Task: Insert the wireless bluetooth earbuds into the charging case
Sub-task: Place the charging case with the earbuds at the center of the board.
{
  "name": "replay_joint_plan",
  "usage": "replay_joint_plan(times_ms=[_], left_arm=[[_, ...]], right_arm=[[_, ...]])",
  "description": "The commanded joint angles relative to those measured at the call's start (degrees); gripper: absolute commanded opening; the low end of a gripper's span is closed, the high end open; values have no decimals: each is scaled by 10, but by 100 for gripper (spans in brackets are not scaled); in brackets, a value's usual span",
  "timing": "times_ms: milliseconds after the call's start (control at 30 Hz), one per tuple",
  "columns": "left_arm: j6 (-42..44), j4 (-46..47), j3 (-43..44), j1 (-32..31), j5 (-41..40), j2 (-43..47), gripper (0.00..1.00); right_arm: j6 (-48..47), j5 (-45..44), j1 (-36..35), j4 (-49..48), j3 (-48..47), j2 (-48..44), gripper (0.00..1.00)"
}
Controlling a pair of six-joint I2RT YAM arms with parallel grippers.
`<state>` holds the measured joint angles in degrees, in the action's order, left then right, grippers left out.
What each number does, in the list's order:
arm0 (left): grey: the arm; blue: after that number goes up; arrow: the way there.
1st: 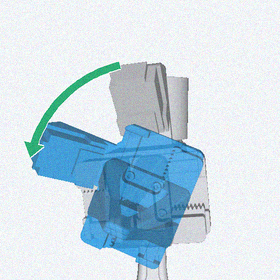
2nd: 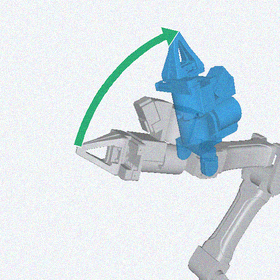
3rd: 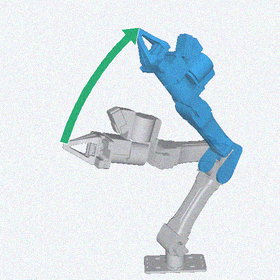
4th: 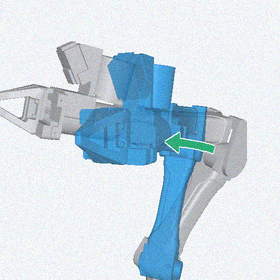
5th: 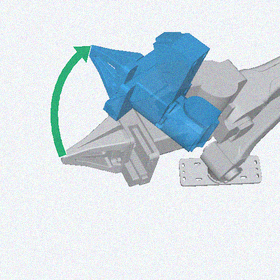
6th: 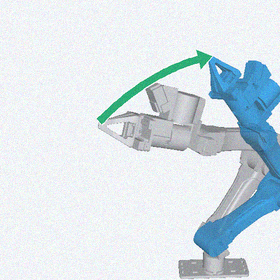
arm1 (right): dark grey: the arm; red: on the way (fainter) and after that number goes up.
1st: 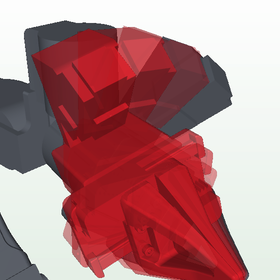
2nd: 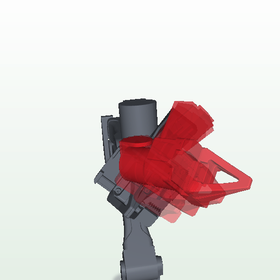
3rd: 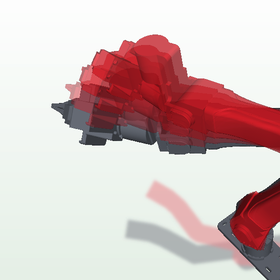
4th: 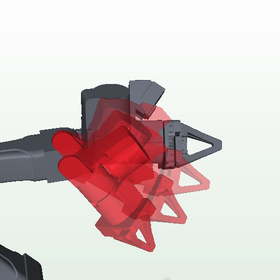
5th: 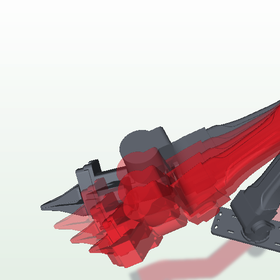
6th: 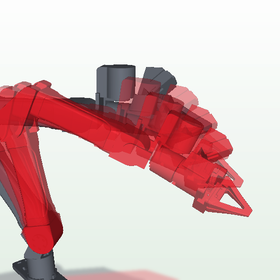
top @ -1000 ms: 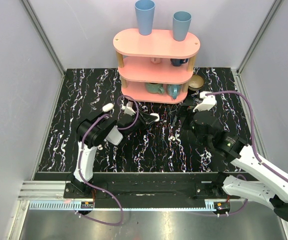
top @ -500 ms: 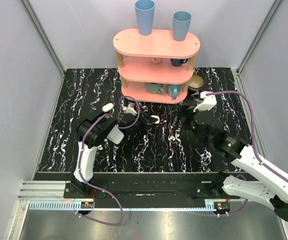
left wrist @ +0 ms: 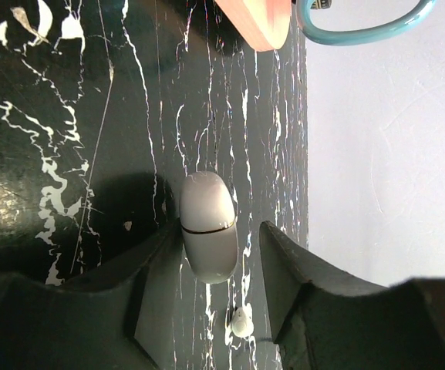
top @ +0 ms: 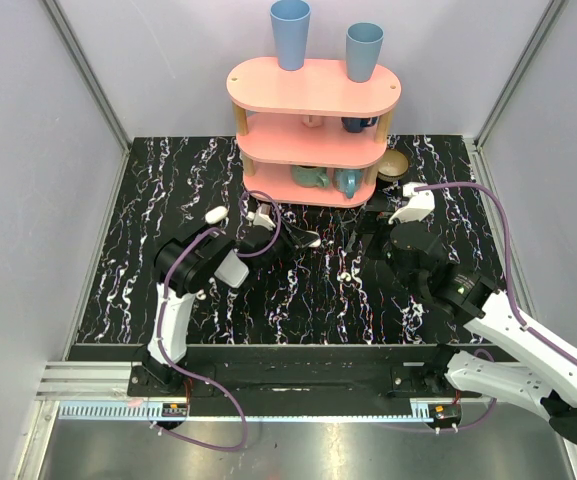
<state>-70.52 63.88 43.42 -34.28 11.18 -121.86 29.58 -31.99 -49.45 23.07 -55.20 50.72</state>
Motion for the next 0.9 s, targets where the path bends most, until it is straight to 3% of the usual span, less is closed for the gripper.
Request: replay_joint_plan(times_ms=[0, 267, 567, 867], left_arm=[[13, -14, 10, -3, -17, 15, 49], [36, -41, 9, -3, -21, 35, 50], [115, -177, 43, -3, -28, 68, 52], [160, -245, 61, -1, -37, 83, 55]], right_arm=[[-1, -1, 6, -1, -3, -8, 100], [0, 0, 6, 0, -5, -6, 100], [-1, 1, 7, 0, -5, -14, 100], [-2, 2, 7, 1, -6, -17, 100]])
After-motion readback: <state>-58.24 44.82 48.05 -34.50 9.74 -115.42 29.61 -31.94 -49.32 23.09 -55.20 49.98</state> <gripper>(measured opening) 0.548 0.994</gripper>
